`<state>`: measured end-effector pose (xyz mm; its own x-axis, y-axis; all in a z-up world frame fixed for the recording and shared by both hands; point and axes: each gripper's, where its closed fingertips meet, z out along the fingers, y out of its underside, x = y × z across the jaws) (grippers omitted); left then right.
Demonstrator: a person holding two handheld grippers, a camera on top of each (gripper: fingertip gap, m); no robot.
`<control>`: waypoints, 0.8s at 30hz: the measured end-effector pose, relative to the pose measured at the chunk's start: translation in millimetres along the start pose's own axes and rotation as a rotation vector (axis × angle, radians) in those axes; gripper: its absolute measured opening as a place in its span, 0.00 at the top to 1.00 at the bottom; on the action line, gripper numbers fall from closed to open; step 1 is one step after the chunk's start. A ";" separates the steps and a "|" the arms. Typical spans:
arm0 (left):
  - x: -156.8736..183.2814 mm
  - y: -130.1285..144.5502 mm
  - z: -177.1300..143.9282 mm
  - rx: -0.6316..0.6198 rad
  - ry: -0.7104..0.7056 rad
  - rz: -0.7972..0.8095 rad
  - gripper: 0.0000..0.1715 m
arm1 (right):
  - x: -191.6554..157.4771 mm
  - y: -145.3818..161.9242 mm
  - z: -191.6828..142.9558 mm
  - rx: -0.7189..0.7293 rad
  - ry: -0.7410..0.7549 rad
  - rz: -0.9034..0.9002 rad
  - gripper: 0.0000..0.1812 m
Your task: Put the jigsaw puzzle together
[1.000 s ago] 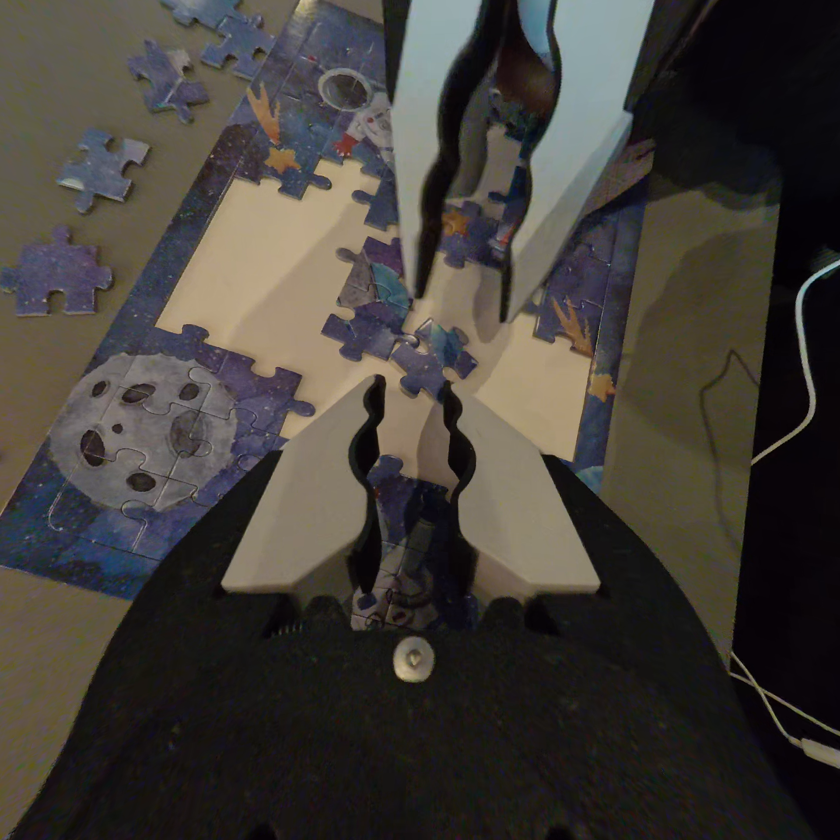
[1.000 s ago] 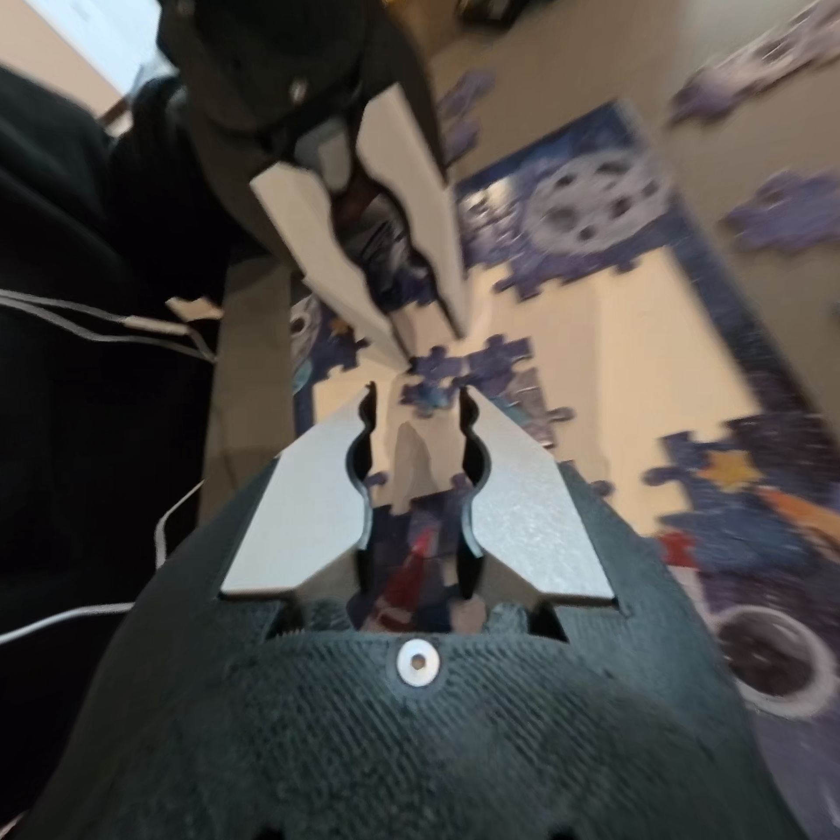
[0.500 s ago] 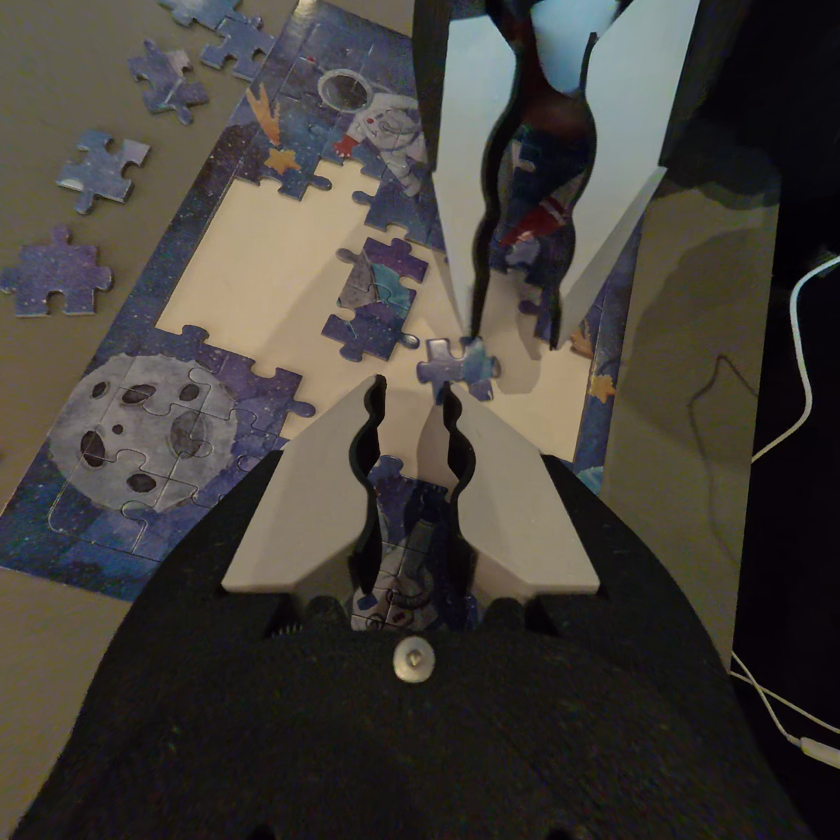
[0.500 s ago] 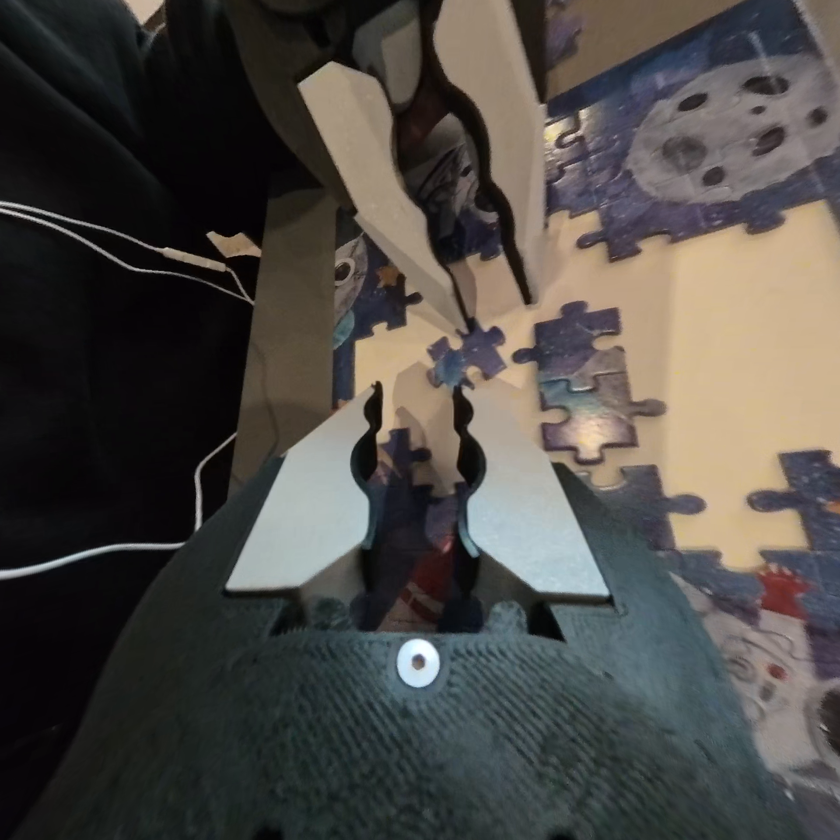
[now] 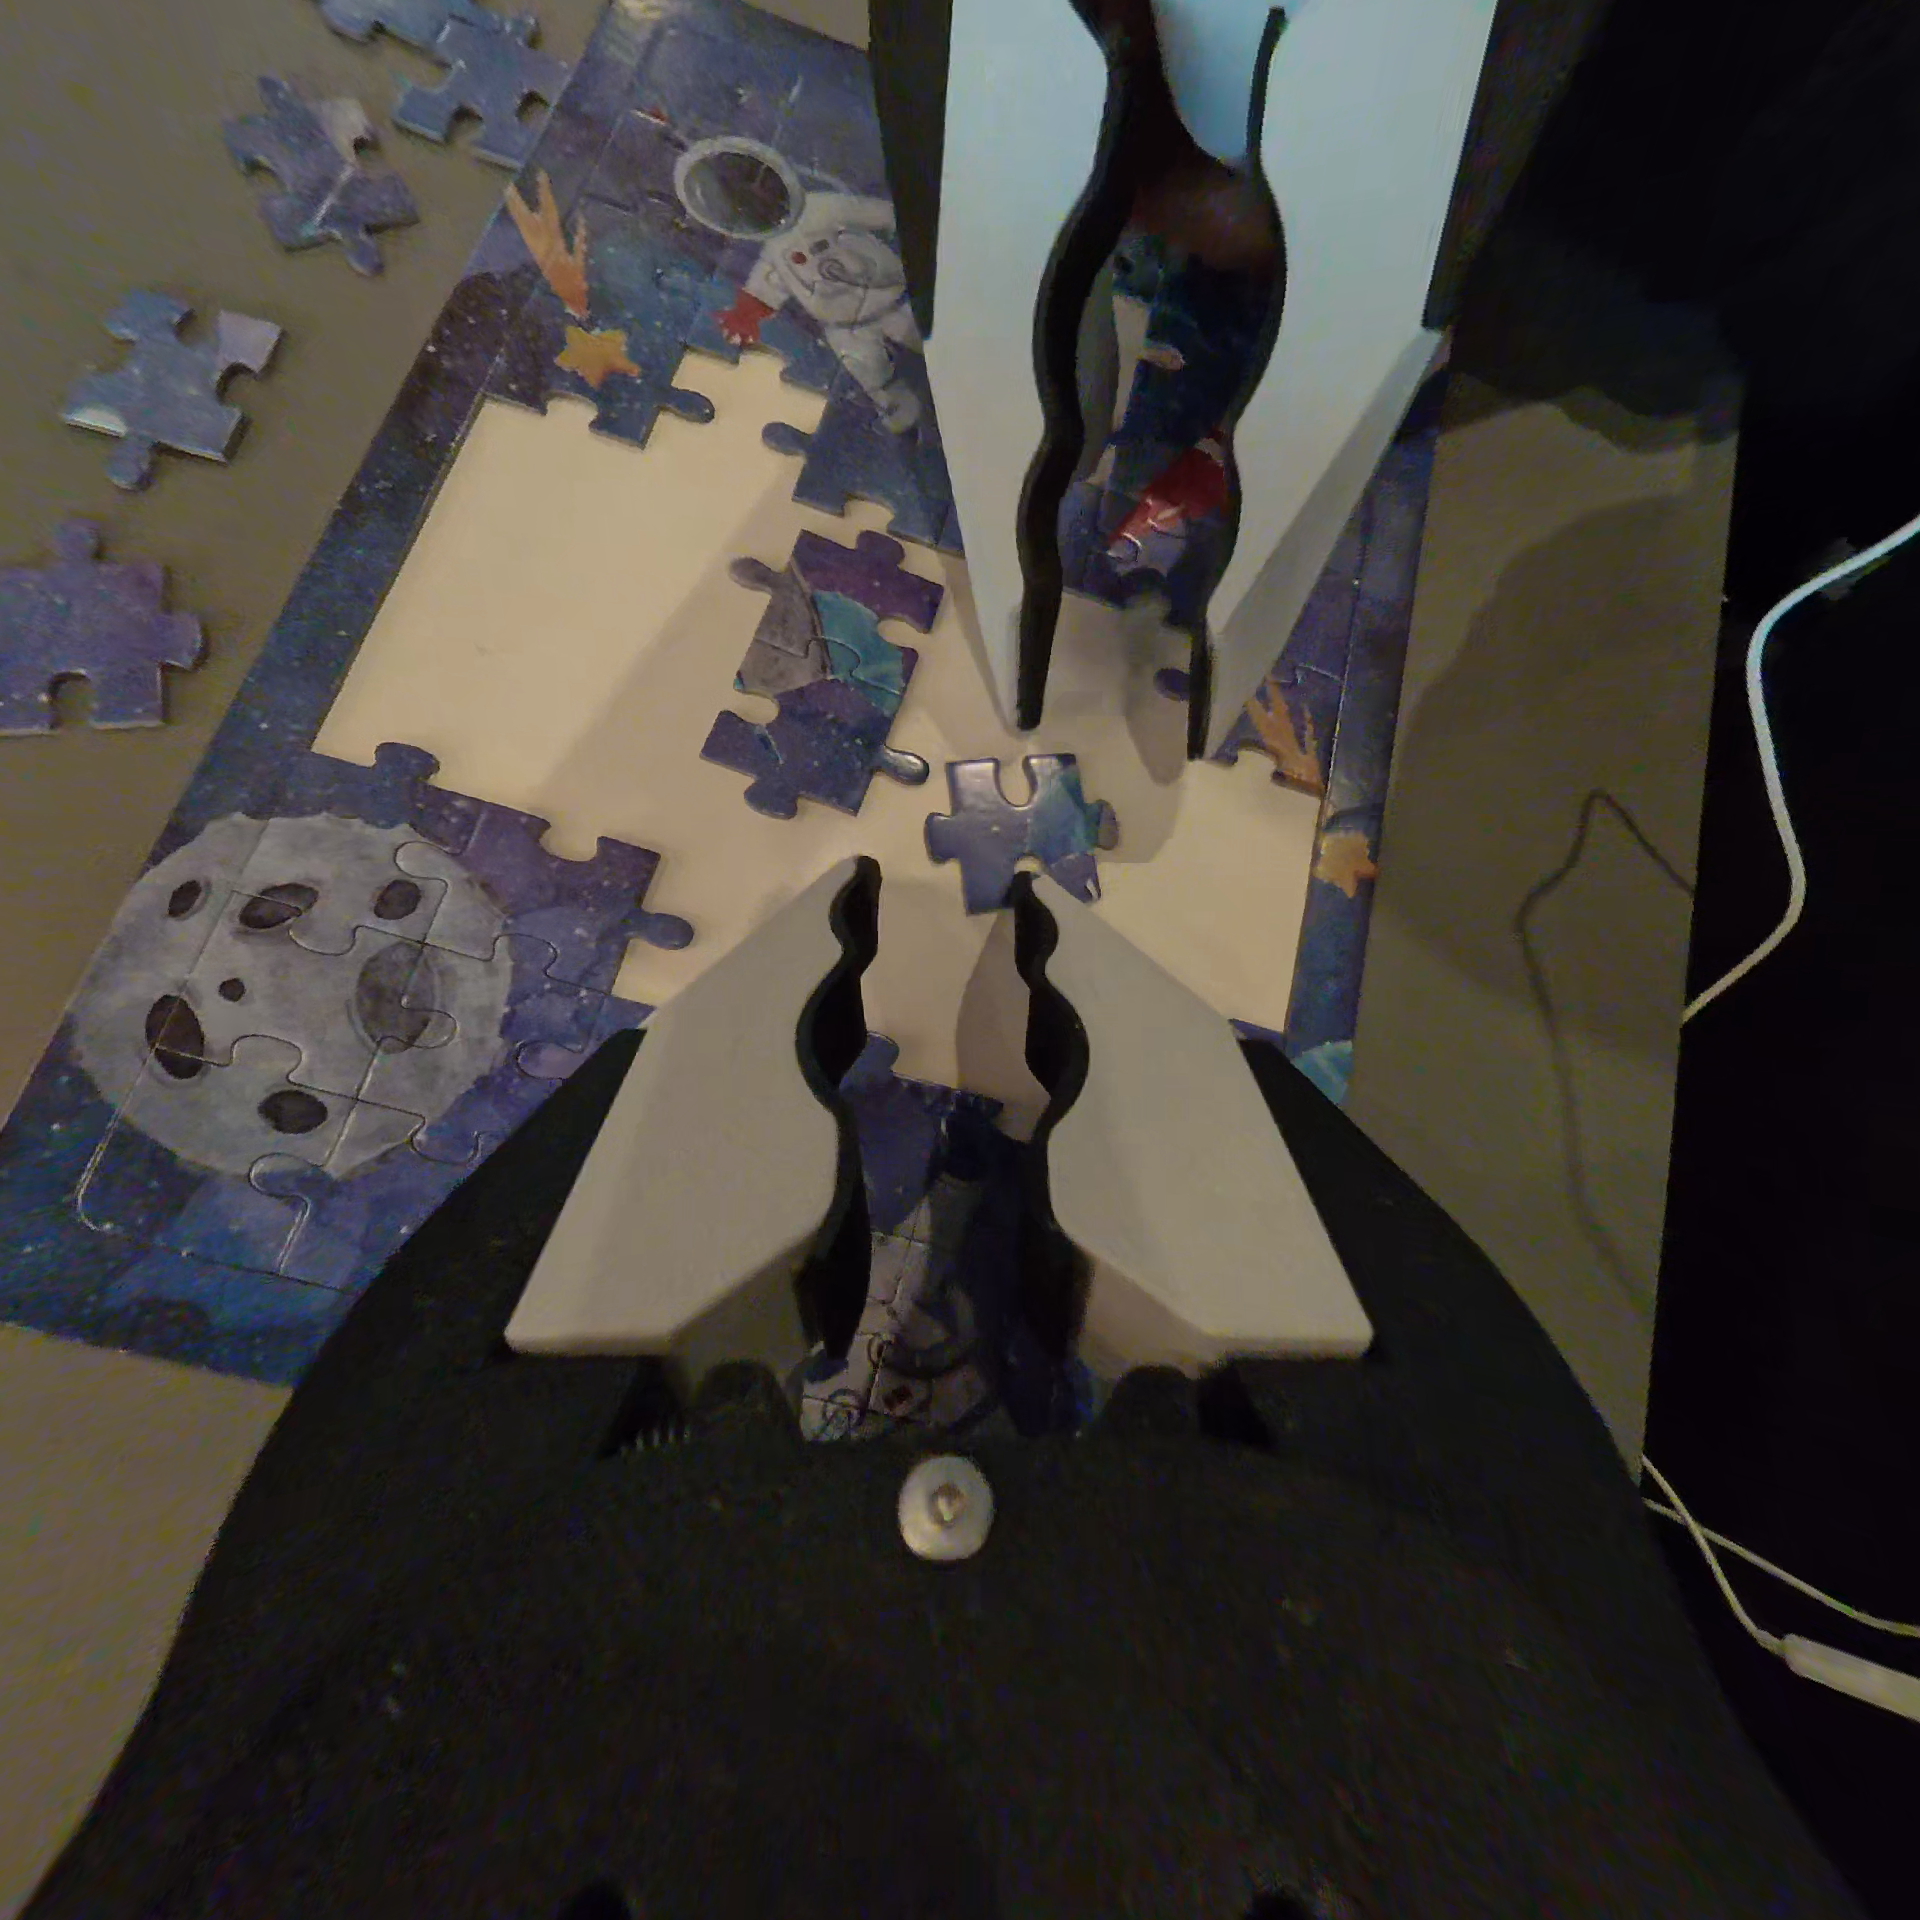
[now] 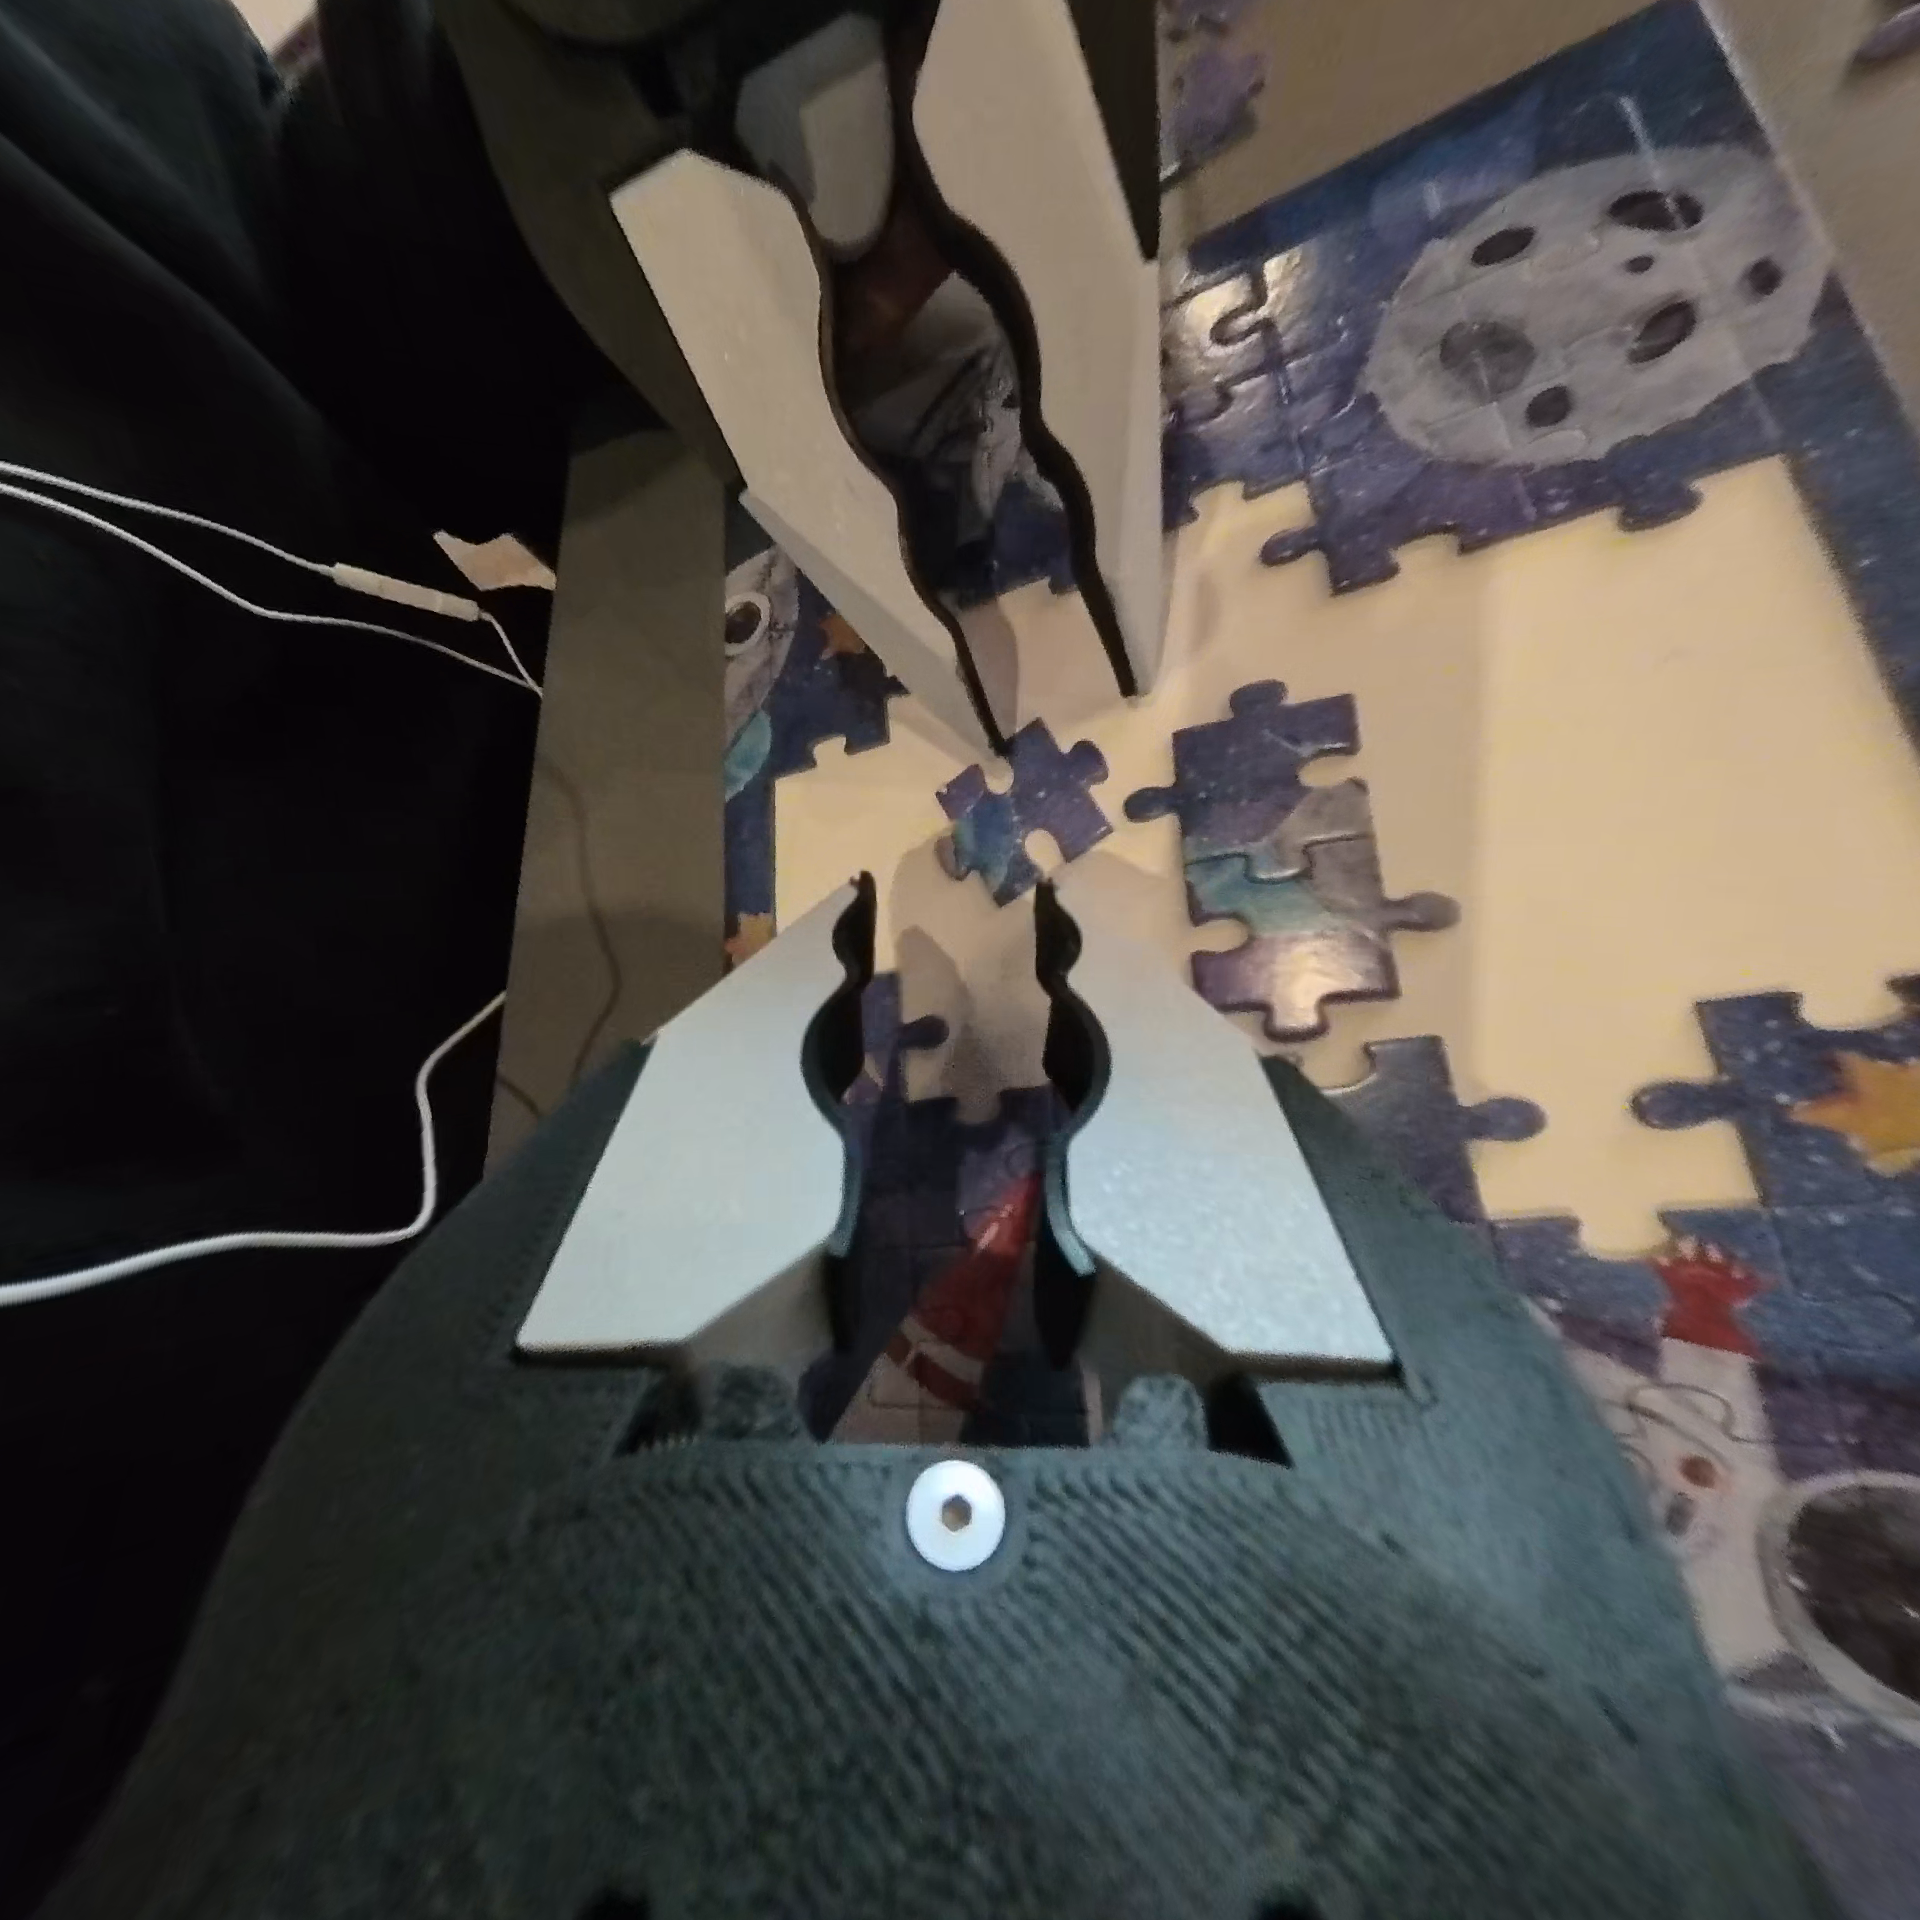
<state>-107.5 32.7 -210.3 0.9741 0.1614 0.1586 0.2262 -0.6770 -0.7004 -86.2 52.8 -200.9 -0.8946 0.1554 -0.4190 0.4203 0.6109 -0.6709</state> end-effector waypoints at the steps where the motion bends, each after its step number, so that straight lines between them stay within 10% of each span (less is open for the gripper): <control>1: -0.1 0.0 -0.1 0.001 0.000 0.000 0.86 | -0.6 0.9 1.3 -0.006 -0.001 -0.002 0.83; 24: -3.8 1.9 -0.8 -0.047 -0.085 0.071 0.86 | -3.2 -1.1 4.4 -0.016 0.026 -0.043 0.82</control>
<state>-110.8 30.2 -211.7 0.9841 0.1711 0.0485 0.1587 -0.7218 -0.6737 -83.1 48.2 -201.5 -0.9157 0.1487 -0.3734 0.3788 0.6300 -0.6779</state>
